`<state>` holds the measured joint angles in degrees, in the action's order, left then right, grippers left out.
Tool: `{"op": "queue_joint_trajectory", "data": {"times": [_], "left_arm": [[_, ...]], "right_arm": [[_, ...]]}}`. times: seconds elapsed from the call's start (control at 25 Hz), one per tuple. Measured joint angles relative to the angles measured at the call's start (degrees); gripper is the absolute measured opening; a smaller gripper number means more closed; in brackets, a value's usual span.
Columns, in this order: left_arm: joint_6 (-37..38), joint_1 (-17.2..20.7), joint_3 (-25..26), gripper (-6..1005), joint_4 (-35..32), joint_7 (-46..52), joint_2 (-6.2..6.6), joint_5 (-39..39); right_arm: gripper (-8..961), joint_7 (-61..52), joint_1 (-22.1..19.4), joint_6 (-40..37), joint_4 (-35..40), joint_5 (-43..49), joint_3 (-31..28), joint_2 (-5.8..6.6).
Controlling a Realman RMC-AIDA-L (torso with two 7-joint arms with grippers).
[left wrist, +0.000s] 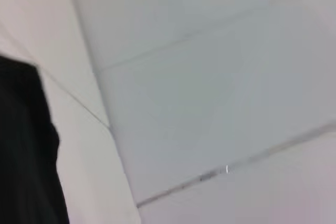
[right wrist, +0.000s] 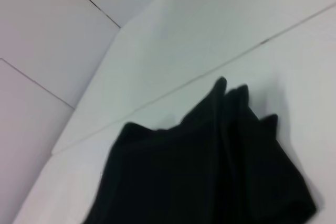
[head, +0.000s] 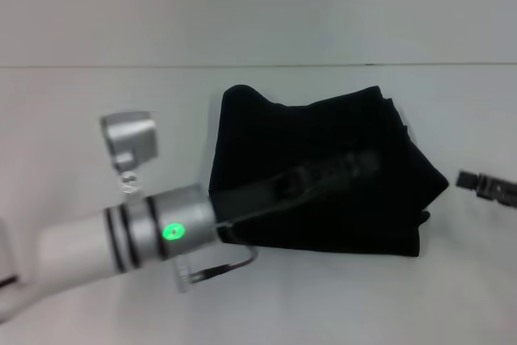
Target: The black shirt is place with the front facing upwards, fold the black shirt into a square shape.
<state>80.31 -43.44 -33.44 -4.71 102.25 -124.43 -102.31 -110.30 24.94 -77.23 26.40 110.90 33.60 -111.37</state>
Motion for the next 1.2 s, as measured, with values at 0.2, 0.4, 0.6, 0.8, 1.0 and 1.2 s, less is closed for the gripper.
{"op": "queue_joint_trajectory", "data": {"times": [0.2,0.4,0.6,0.8,1.0,1.2], "left_arm": [[7.3,9.3,-8.2,950,-15.8,-5.7,0.43,-0.8],[10.3,18.3,-12.9,950,-28.8,-16.3,0.5,-0.9],[15.5,21.7,-13.1,950,-32.4,-27.4,0.6,-1.3],[17.7,22.2,-12.5,950,-32.8,-31.1,1.37,-1.4],[17.9,22.3,-12.6,950,-32.4,-32.5,1.72,-1.4],[17.9,22.1,-12.9,950,-32.3,-32.7,1.69,-1.4]], "right_arm": [[894,-13.2,6.0,-1.7,3.8,6.8,1.9,1.27],[894,-26.1,13.7,-2.5,5.3,18.4,2.5,2.33],[894,-35.0,19.6,-4.3,7.3,27.4,2.6,2.09],[895,-40.9,21.9,-5.5,7.6,30.5,3.9,1.65],[895,-42.9,22.2,-2.8,6.6,30.9,5.4,1.6],[895,-42.2,23.2,0.2,3.9,30.6,5.5,1.3]]}}
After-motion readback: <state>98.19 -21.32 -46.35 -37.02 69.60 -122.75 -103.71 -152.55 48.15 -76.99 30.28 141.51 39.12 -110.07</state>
